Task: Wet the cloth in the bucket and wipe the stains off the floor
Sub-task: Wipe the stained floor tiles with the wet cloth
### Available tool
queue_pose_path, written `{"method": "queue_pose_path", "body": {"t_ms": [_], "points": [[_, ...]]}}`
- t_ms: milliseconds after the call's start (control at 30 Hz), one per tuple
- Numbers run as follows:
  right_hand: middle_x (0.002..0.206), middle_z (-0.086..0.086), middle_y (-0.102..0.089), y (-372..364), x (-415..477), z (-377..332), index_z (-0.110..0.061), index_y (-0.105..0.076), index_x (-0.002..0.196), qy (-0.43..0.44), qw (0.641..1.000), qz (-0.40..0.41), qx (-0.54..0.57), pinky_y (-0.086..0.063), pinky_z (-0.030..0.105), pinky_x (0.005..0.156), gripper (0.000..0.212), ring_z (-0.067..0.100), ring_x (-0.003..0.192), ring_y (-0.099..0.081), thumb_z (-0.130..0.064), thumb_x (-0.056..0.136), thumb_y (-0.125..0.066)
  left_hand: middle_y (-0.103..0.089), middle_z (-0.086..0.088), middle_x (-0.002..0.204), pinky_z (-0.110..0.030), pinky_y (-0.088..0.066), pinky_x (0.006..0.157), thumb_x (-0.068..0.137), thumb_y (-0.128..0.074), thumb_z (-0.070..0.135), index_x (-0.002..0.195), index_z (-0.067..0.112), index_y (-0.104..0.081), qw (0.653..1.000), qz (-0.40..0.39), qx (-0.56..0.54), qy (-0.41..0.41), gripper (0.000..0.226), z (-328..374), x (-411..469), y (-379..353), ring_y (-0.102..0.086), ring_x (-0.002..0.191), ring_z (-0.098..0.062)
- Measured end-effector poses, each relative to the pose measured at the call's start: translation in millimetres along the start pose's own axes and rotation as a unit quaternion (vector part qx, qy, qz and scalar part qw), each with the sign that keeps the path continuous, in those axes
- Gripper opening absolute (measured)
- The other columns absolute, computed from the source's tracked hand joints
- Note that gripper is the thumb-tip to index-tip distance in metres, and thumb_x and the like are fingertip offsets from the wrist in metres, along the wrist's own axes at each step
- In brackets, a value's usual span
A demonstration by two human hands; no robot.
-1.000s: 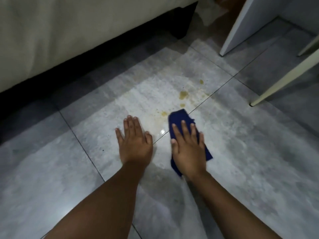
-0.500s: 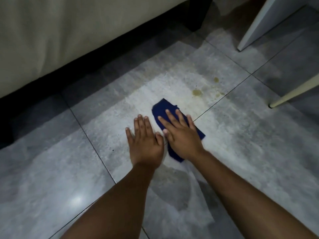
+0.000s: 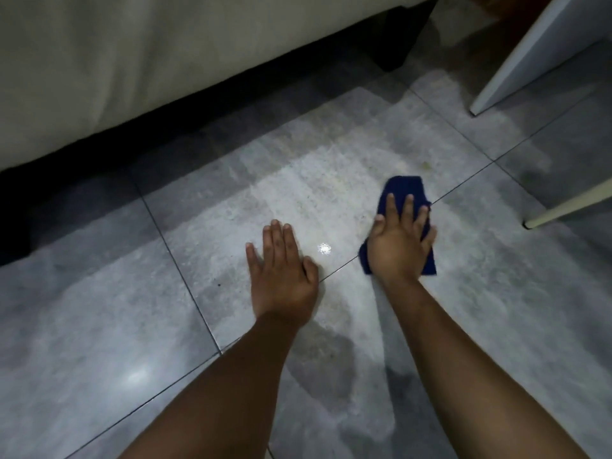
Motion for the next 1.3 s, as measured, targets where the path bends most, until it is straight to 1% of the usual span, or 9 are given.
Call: {"method": "queue_pose_path", "body": {"t_ms": [167, 300, 467, 567, 700, 800, 967, 1200, 1300], "points": [[0.162, -0.002, 0.0, 0.5, 91.7, -15.8, -0.034, -0.01, 0.152, 0.088, 0.993, -0.067, -0.03, 0.002, 0.049, 0.118, 0.052, 0.024, 0.148, 0.004, -0.042, 0.101, -0.017, 0.009, -0.01, 0.16, -0.047, 0.011, 0.117, 0.091, -0.001, 0.041, 0.152, 0.009, 0.005, 1.0, -0.003, 0.008, -0.006, 0.069, -0.3, 0.1, -2.2, 0.013, 0.147, -0.02], [0.162, 0.001, 0.001, 22.1, 126.1, 41.2, -0.031, -0.01, 0.153, -0.019, 0.998, -0.06, -0.012, -0.001, 0.05, 0.117, 0.053, 0.027, 0.147, 0.004, -0.041, 0.101, -0.017, 0.01, -0.01, 0.16, -0.049, 0.008, 0.118, 0.091, 0.0, 0.041, 0.152, 0.01, 0.006, 1.0, -0.002, 0.009, -0.005, 0.068, -1.3, 1.3, -3.4, 0.015, 0.146, -0.02], [0.162, 0.002, 0.0, 26.3, 53.9, 75.8, -0.028, -0.01, 0.153, -0.149, 0.988, 0.033, 0.019, 0.001, 0.052, 0.117, 0.053, 0.028, 0.148, 0.004, -0.038, 0.102, -0.016, 0.011, -0.01, 0.16, -0.049, 0.008, 0.118, 0.093, -0.002, 0.04, 0.152, 0.01, 0.006, 1.0, -0.009, 0.002, -0.004, 0.067, -0.8, 1.4, -5.1, 0.016, 0.146, -0.02], [0.162, 0.002, 0.002, 17.9, 46.5, 58.3, -0.028, -0.008, 0.153, -0.129, 0.991, 0.021, -0.001, 0.002, 0.051, 0.117, 0.053, 0.027, 0.147, 0.005, -0.038, 0.102, -0.016, 0.007, -0.01, 0.16, -0.05, 0.005, 0.118, 0.094, -0.007, 0.04, 0.152, 0.009, 0.003, 1.0, -0.002, -0.002, -0.003, 0.066, -1.1, 0.8, -4.8, 0.013, 0.147, -0.02], [0.162, 0.0, 0.002, 25.0, 111.4, 48.4, -0.031, -0.009, 0.153, -0.021, 0.999, -0.038, -0.017, 0.0, 0.05, 0.117, 0.053, 0.026, 0.148, 0.004, -0.04, 0.101, -0.016, 0.004, -0.011, 0.16, -0.05, 0.004, 0.118, 0.094, -0.006, 0.041, 0.152, 0.009, 0.002, 1.0, 0.01, 0.001, -0.009, 0.066, -0.4, 0.7, -4.9, 0.01, 0.147, -0.021], [0.162, 0.003, 0.002, 40.5, 140.0, 91.2, -0.028, -0.007, 0.153, -0.082, 0.996, -0.041, -0.012, -0.002, 0.052, 0.117, 0.054, 0.029, 0.147, 0.004, -0.039, 0.101, -0.014, 0.004, -0.011, 0.16, -0.05, 0.005, 0.118, 0.093, -0.005, 0.041, 0.151, 0.009, 0.003, 1.0, 0.012, 0.001, -0.01, 0.066, 0.1, 1.1, -5.2, 0.01, 0.147, -0.021], [0.162, 0.005, -0.002, 40.9, 75.8, 111.1, -0.023, -0.009, 0.154, -0.204, 0.977, 0.049, 0.03, 0.002, 0.051, 0.117, 0.054, 0.03, 0.147, 0.004, -0.036, 0.101, -0.014, 0.003, -0.012, 0.16, -0.051, 0.004, 0.118, 0.091, -0.006, 0.039, 0.152, 0.008, 0.001, 1.0, 0.002, -0.002, -0.004, 0.068, 0.6, 2.2, -4.3, 0.008, 0.147, -0.022], [0.162, 0.003, -0.005, 25.1, 42.9, 67.9, -0.026, -0.012, 0.153, -0.062, 0.998, 0.021, -0.016, -0.002, 0.048, 0.118, 0.053, 0.027, 0.148, -0.001, -0.038, 0.102, -0.017, 0.0, -0.013, 0.161, -0.052, 0.004, 0.117, 0.092, -0.011, 0.038, 0.152, 0.006, -0.004, 1.0, 0.002, -0.005, -0.002, 0.068, -0.5, 0.1, -6.2, 0.006, 0.148, -0.022], [0.162, 0.004, -0.005, 40.4, 21.7, 118.4, -0.025, -0.013, 0.153, -0.164, 0.985, 0.046, 0.006, -0.004, 0.05, 0.118, 0.053, 0.029, 0.147, -0.001, -0.038, 0.102, -0.018, 0.0, -0.013, 0.161, -0.051, 0.005, 0.117, 0.093, -0.011, 0.038, 0.152, 0.007, -0.003, 1.0, 0.004, 0.003, -0.001, 0.067, -3.3, 1.4, -7.9, 0.006, 0.148, -0.022]]}}
Point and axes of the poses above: each hand's wrist, its own x-axis towards the middle knuckle, its own y-axis out of the back of the hand, z = x × y, the point moved 9 cm from there along x, towards the middle knuckle
